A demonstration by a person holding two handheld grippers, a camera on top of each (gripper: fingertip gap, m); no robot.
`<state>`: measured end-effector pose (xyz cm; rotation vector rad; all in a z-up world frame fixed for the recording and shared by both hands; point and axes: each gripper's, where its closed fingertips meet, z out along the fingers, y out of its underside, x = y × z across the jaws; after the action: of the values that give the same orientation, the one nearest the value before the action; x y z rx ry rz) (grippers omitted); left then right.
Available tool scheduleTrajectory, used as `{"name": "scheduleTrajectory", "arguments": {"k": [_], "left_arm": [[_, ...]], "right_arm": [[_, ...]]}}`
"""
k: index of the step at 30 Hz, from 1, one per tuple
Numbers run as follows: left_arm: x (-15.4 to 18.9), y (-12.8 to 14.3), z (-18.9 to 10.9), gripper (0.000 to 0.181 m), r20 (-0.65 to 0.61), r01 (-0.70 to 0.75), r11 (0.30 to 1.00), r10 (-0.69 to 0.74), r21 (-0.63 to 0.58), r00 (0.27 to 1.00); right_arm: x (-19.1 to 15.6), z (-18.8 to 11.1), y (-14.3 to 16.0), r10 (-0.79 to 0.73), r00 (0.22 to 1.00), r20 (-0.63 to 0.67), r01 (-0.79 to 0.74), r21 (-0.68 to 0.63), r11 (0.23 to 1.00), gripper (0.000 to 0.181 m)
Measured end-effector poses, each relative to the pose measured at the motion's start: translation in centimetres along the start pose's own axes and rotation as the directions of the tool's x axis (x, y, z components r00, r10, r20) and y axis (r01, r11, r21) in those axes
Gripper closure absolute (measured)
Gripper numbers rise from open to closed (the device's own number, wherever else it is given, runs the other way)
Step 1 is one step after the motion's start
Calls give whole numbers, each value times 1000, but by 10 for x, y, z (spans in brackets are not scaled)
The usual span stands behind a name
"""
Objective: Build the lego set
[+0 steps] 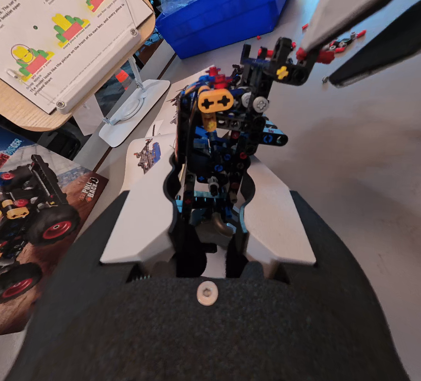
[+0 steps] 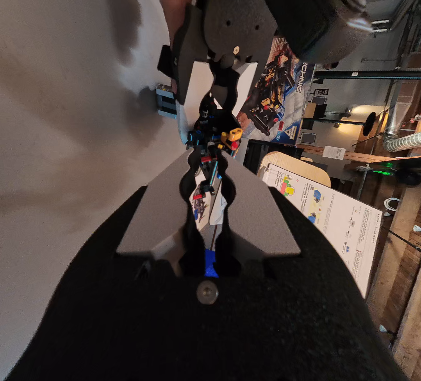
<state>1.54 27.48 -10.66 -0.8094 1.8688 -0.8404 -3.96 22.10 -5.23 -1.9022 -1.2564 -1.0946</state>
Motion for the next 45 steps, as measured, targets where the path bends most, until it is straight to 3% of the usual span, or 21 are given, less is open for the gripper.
{"name": "scheduleTrajectory", "arguments": {"k": [33,45], "left_arm": [[6,1,0,132,-6,-45,999,45,-26,999],[7,3,2,131,12,-78,996,78,-33,997]], "right_arm": [[-6,2,14,-134,990,35,137,-122,983,170],[-9,5,24,-97,992,82,108,-143,984,176]]}}
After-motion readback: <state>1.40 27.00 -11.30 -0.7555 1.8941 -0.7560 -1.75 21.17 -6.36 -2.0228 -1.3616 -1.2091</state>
